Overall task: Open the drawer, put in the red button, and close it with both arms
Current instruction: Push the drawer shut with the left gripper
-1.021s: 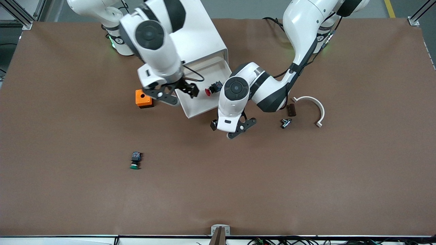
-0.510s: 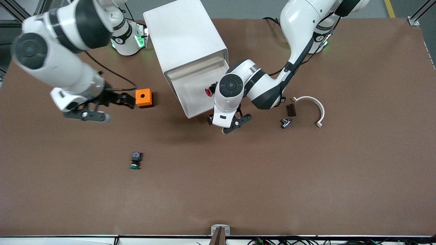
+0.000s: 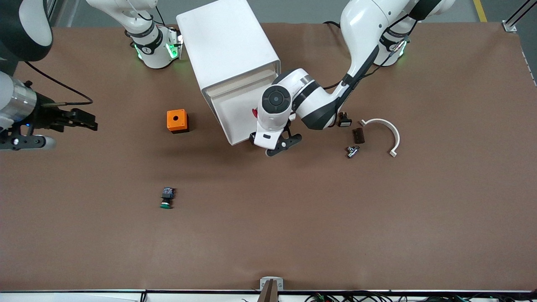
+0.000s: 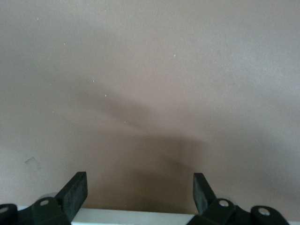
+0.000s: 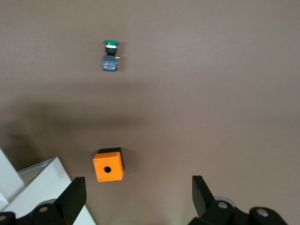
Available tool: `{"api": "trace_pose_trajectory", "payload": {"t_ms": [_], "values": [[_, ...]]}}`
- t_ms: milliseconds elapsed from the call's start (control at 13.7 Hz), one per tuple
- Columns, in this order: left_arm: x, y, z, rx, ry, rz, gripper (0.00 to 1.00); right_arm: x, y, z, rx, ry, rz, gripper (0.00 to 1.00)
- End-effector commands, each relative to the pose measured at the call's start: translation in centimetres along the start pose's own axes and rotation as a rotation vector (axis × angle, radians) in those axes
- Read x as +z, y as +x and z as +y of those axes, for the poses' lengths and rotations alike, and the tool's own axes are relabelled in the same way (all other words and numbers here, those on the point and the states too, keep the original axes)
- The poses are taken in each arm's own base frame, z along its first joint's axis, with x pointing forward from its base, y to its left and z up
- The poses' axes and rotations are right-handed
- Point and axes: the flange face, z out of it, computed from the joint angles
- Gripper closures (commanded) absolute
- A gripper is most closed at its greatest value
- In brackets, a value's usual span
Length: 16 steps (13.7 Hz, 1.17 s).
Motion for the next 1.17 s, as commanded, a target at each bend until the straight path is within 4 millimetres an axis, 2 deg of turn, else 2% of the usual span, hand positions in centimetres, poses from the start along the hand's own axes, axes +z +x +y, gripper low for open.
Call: {"api": "trace_pose_trajectory", "payload": {"t_ms": [0, 146, 365, 729, 1094], "values": [[-0.6, -2.0, -0.2, 0.021, -0.003, -0.008, 0.01, -1.6, -0.3, 0.3, -0.007, -0.029, 0.011, 0.00], [-0.6, -2.6, -0.1, 0.025, -0.005, -0.021, 0.01, -2.0, -0.3, 0.6, -0.001, -0.026, 0.019, 0.00], [-0.7, -4.8, 0.3, 0.033, -0.016, -0.072, 0.01, -1.9, -0.2, 0.5, -0.001, -0.027, 0.022, 0.00], [0.2, -7.3, 0.3, 0.053, -0.004, -0.123, 0.01, -2.1, -0.1, -0.5, -0.017, -0.020, 0.030, 0.00], [2.1, -10.6, -0.3, 0.060, 0.030, -0.205, 0.01, -3.5, 0.4, -1.2, -0.035, -0.013, 0.061, 0.00]]}}
